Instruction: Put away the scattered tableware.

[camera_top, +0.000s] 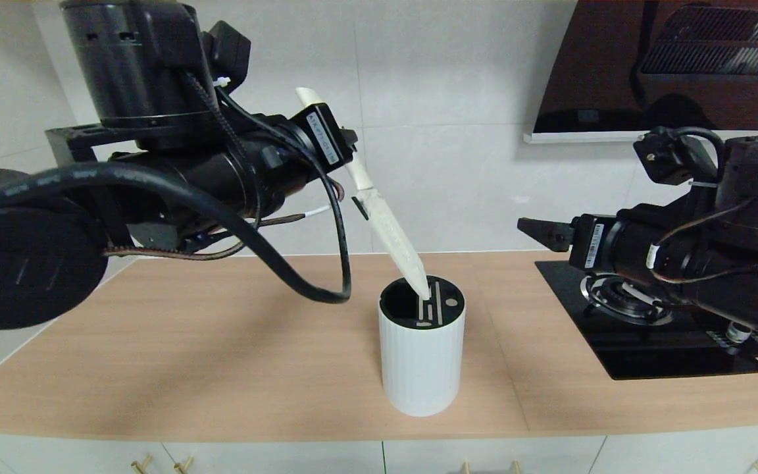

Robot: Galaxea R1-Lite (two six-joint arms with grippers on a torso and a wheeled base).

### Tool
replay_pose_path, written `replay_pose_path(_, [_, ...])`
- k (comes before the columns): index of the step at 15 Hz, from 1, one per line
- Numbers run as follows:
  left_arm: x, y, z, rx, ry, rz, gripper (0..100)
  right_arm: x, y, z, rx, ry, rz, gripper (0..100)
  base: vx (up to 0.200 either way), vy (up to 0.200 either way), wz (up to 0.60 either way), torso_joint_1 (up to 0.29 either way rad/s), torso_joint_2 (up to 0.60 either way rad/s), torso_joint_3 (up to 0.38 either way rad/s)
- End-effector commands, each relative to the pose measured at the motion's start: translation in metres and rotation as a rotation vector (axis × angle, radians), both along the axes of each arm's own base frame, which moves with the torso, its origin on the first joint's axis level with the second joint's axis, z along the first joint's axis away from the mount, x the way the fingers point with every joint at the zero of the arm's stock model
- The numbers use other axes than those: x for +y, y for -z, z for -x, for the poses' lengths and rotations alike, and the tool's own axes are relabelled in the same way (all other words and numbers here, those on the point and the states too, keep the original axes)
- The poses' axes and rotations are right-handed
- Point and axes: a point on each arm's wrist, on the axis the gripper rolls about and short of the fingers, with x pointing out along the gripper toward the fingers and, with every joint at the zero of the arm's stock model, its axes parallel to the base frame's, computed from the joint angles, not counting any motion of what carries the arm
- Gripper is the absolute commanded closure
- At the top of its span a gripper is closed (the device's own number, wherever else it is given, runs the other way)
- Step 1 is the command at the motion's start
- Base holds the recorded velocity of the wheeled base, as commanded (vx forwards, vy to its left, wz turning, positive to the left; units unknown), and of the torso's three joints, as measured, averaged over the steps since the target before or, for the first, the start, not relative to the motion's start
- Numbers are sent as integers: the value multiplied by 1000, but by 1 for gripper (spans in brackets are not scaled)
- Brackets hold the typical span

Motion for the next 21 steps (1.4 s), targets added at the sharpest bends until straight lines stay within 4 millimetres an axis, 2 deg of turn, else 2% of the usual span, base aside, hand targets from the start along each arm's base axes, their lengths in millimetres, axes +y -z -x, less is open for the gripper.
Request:
replay_pose_path(1, [-5,1,7,-16,-20,-39,100,-6,8,-8,22,30,13,0,0,0,0,0,0,0])
replay_pose_path(2, [-14,-1,13,-61,-53,-71,100,-3,14,-13,41,33,27,0,0,0,0,0,0,0])
replay_pose_path(4, [-25,8,18,-86,-103,-144,100,-3,16,-14,44,36,28,0,0,0,0,0,0,0])
replay_pose_path(8, [-37,30,12,-142,-239,-276,100,-3,14,-13,38,39,27,0,0,0,0,0,0,0])
replay_pose_path(13, [-52,43,12,-153,-221,-307,100,-4,14,-13,37,39,29,0,0,0,0,0,0,0])
replay_pose_path(15, [-59,58,5,-143,-216,-322,100,-4,16,-13,44,39,32,0,0,0,0,0,0,0])
replay_pose_path(21, [-74,79,-11,-202,-232,-329,100,-4,17,-13,46,39,34,0,0,0,0,0,0,0])
